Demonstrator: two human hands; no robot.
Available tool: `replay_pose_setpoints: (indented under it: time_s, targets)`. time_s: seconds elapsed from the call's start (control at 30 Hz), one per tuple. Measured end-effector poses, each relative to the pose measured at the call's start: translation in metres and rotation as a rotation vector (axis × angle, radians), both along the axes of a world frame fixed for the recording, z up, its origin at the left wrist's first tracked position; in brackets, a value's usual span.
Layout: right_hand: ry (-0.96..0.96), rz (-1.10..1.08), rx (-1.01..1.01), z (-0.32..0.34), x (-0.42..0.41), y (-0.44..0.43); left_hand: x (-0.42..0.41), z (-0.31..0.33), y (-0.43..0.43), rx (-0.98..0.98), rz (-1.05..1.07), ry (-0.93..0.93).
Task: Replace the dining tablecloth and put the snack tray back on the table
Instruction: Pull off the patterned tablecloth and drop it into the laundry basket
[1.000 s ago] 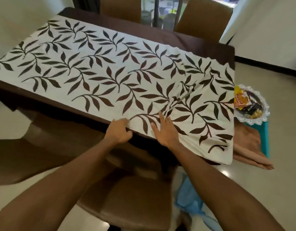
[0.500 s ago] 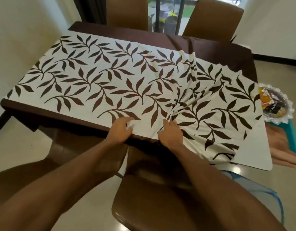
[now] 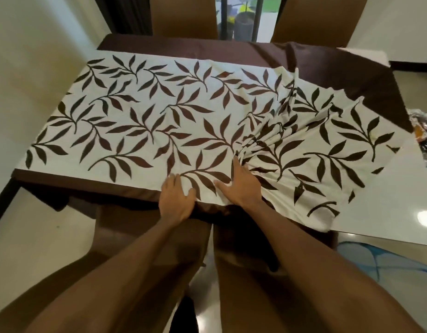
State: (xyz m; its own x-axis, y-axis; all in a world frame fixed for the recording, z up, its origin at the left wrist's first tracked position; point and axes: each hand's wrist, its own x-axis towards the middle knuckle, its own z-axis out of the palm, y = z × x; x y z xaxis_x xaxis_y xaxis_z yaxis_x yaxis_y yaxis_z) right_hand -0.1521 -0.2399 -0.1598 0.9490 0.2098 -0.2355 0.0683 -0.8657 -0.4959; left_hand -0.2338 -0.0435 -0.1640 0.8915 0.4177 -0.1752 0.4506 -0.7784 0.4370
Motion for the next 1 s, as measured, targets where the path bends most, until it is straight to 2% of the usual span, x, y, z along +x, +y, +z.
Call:
replay_pose_setpoints:
  time_s: [0.13, 0.27, 0.37, 0.47, 0.57, 0.67, 0.77, 1.0]
  targets:
    - [0.022, 0.003, 0.046, 0.005, 0.004, 0.087, -0.009, 0.001, 0.023, -0.116, -0.156, -0.072]
    - [0.034, -0.111, 0.12, 0.004, 0.005, 0.146, -0.004, 0.011, 0.061, -0.368, -0.326, -0.064]
    - [0.013, -0.155, 0.065, -0.001, 0.005, 0.168, -0.004, 0.015, 0.1, -0.514, -0.288, -0.088]
    - [-0.018, -0.176, 0.03, -0.006, 0.007, 0.169, -0.007, 0.015, 0.15, -0.435, -0.197, -0.15]
    - [-0.037, -0.173, 0.009, -0.006, 0.008, 0.166, -0.003, 0.014, 0.219, -0.168, -0.117, -0.213]
    - [-0.068, -0.176, -0.029, -0.005, 0.01, 0.166, 0.006, 0.008, 0.287, 0.093, 0.045, -0.064]
    - [-0.125, -0.155, -0.031, -0.005, 0.008, 0.165, 0.006, 0.0, 0.316, 0.162, 0.133, 0.007]
    - [-0.14, -0.11, -0.055, -0.006, 0.011, 0.154, 0.015, 0.001, 0.265, 0.125, 0.205, -0.133]
